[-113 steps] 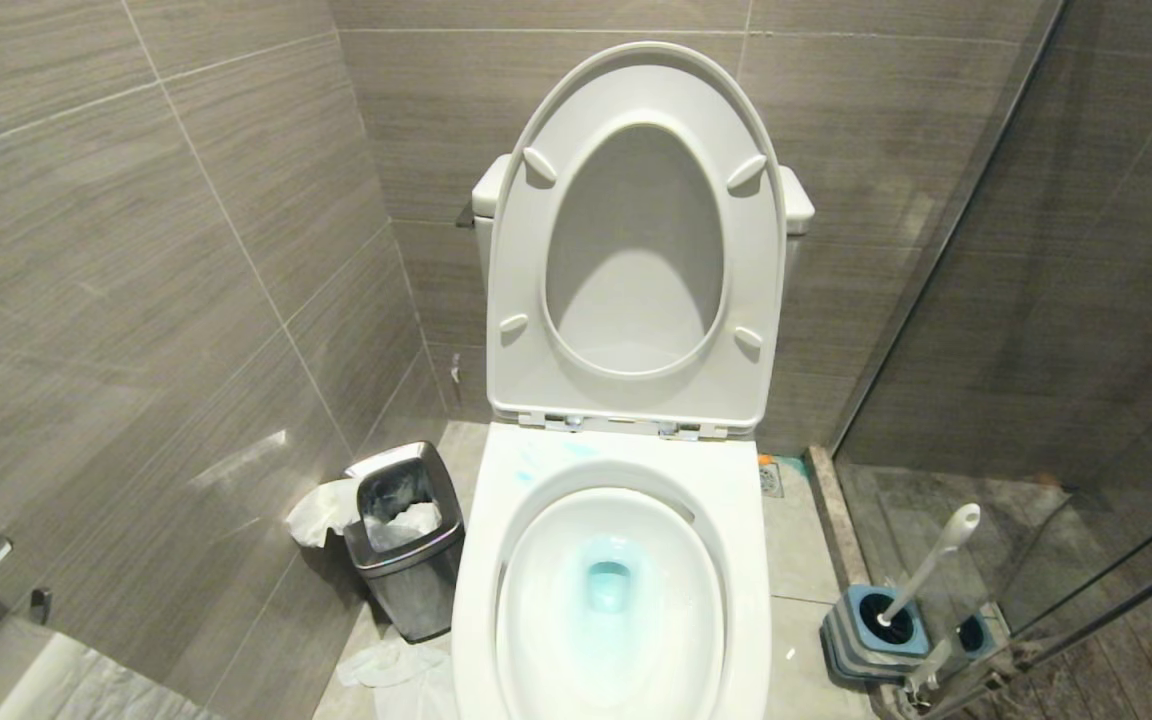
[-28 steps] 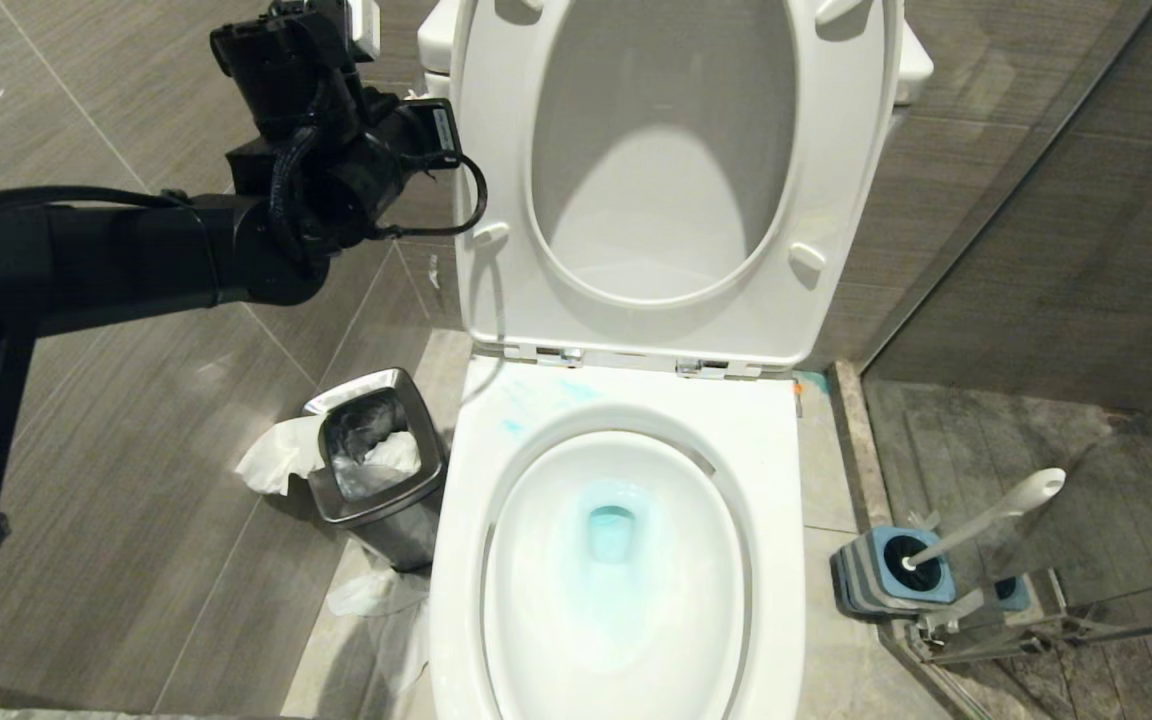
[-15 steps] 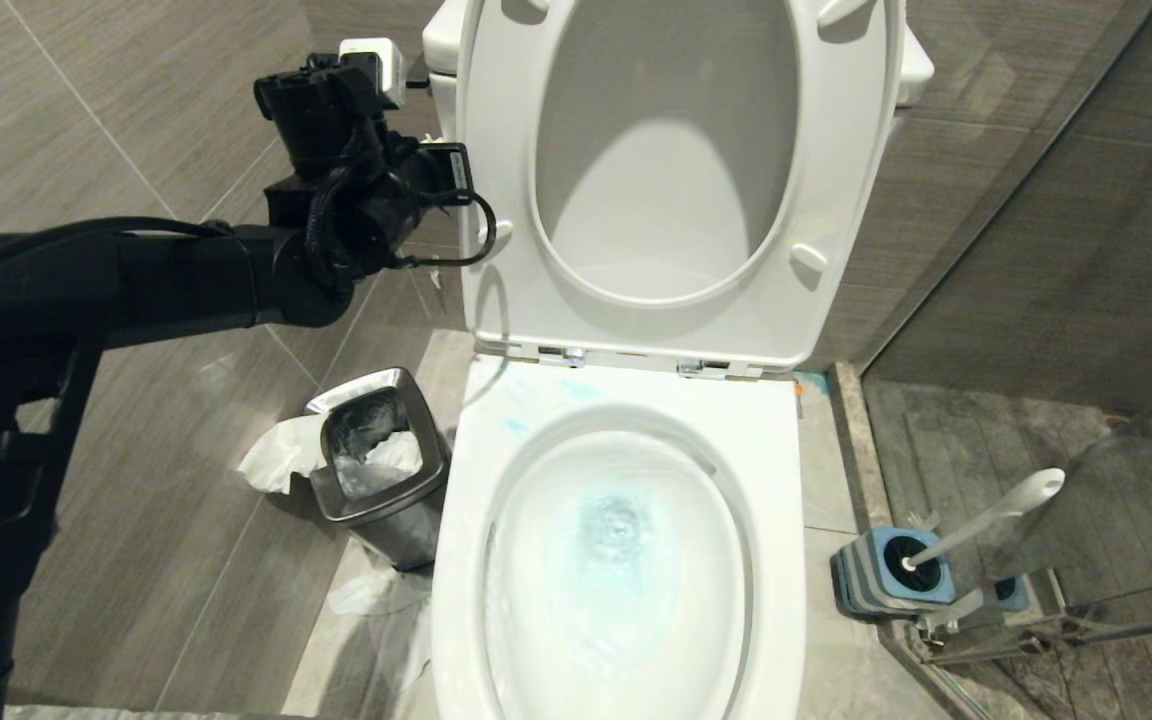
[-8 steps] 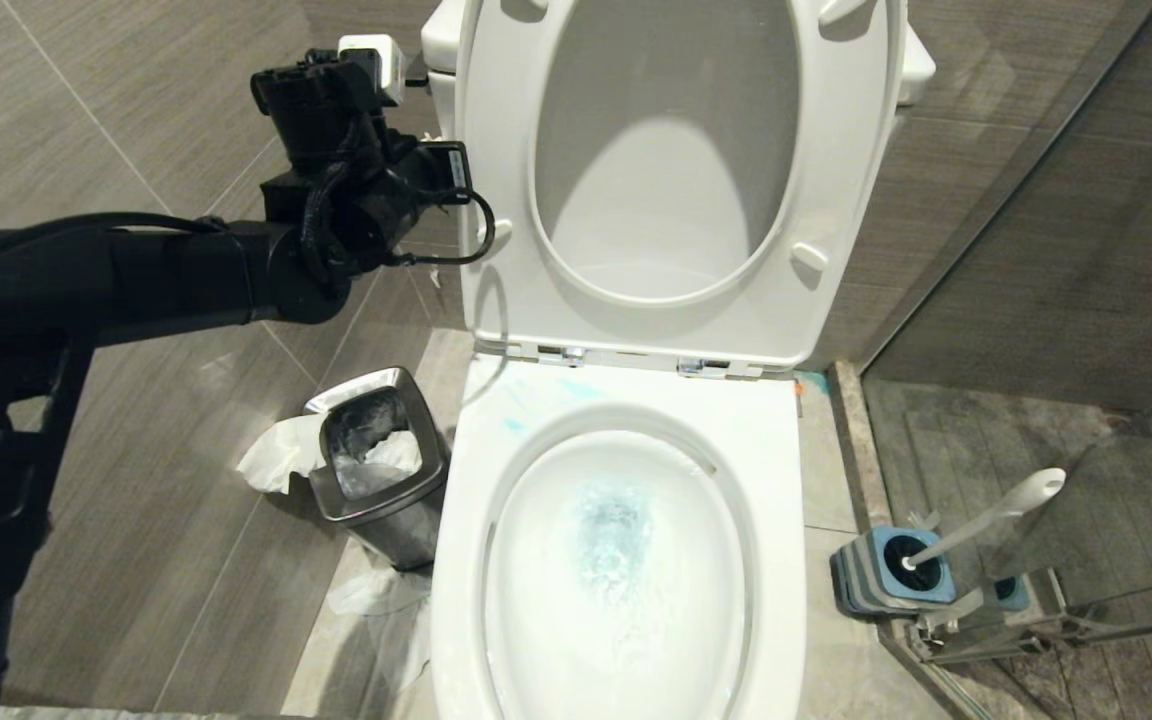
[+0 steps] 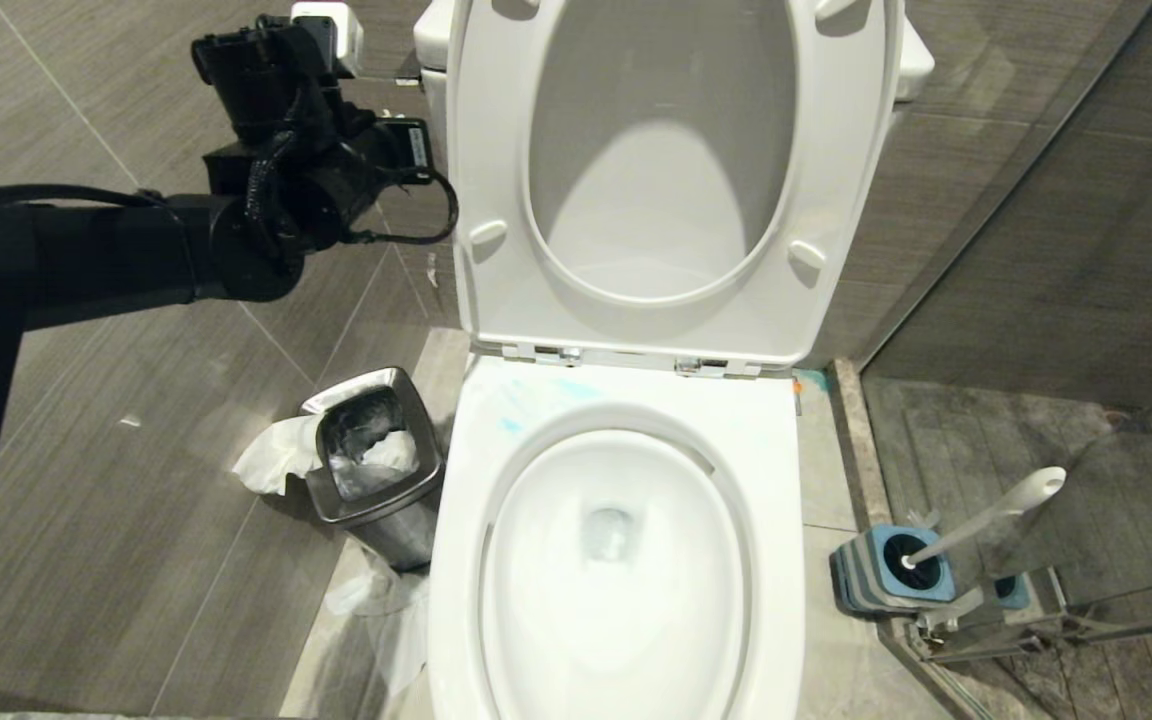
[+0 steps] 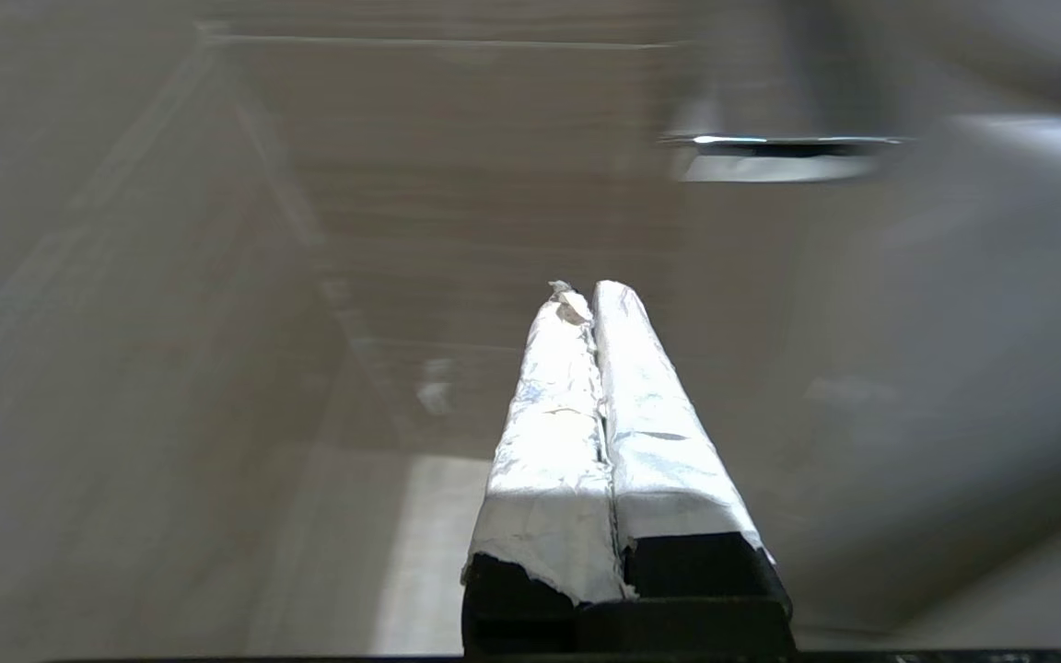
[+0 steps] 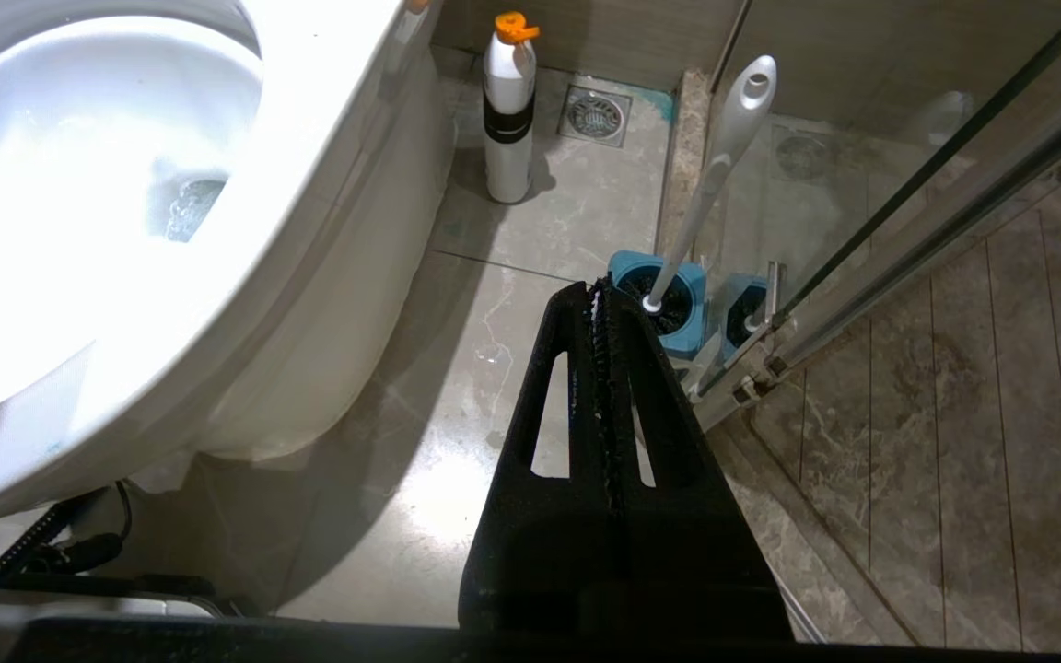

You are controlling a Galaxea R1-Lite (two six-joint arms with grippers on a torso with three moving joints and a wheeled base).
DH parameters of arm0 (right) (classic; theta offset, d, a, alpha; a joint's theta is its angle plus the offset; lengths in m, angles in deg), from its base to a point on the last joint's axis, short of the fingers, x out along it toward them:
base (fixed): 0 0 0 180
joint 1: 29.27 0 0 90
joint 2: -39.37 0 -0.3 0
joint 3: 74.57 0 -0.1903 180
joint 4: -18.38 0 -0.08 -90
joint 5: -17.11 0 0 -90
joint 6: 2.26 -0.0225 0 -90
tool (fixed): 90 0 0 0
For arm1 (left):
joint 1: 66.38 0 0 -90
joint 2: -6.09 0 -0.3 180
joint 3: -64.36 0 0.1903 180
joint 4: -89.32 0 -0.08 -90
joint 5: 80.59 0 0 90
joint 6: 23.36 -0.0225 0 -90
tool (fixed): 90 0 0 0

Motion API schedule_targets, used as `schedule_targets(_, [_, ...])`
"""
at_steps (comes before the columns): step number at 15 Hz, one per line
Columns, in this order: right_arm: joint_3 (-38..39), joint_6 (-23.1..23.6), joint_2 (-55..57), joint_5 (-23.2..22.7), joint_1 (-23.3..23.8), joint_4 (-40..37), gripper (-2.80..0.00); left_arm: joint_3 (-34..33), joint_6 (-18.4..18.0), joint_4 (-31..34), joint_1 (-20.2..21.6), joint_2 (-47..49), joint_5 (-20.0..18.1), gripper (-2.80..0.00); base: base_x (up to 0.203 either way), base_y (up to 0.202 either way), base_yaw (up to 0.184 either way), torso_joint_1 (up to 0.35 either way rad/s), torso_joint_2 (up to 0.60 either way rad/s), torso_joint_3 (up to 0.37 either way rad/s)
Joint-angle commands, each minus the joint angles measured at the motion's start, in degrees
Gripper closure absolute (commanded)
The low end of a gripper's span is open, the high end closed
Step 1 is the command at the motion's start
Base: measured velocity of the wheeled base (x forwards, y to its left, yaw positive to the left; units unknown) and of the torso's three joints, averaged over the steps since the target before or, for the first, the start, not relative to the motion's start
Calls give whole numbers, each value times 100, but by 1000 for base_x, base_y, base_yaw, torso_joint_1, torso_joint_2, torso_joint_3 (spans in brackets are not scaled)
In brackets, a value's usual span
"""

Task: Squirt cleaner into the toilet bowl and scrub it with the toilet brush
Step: Flush the toilet

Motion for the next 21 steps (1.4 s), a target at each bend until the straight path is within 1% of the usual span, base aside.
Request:
schedule_targets(1, [5, 2, 0, -2, -1, 0, 0, -2, -118, 29, 163, -251, 11, 0, 0, 0, 0, 0, 0, 0])
schedule_targets(7, [-1, 2, 0, -2, -1, 0, 0, -5, -142, 262, 533, -977, -36, 0, 0, 0, 0, 0, 0, 0])
schedule_targets(11, [1, 2, 9, -2, -1, 0, 0, -8, -141, 562, 650, -1634, -270, 0, 0, 0, 0, 0, 0, 0])
schedule_targets(12, [7, 2, 0, -2, -1, 0, 0, -57, -129, 607, 652, -1826, -391, 0, 0, 0, 0, 0, 0, 0])
schedule_targets(15, [-1, 2, 0, -2, -1, 0, 0, -731, -93, 748, 661, -2603, -1135, 0, 0, 0, 0, 0, 0, 0])
schedule_targets(16, [-1, 2, 7, -2, -1, 0, 0, -992, -29, 777, 673, -2846, -1559, 0, 0, 0, 0, 0, 0, 0])
schedule_targets(17, [0, 2, 0, -2, -1, 0, 0, -1194, 149, 792, 680, -3061, -2041, 0, 0, 0, 0, 0, 0, 0])
schedule_targets(19, [-1, 2, 0, -2, -1, 0, 0, -1399, 616, 797, 686, -3384, -2977, 0, 0, 0, 0, 0, 0, 0])
schedule_targets(20, [0, 2, 0, -2, -1, 0, 0, -1459, 758, 808, 684, -3535, -3284, 0, 0, 0, 0, 0, 0, 0])
schedule_targets(21, [-1, 2, 2, -2, -1, 0, 0, -1516, 788, 812, 660, -3642, -3356, 0, 0, 0, 0, 0, 0, 0])
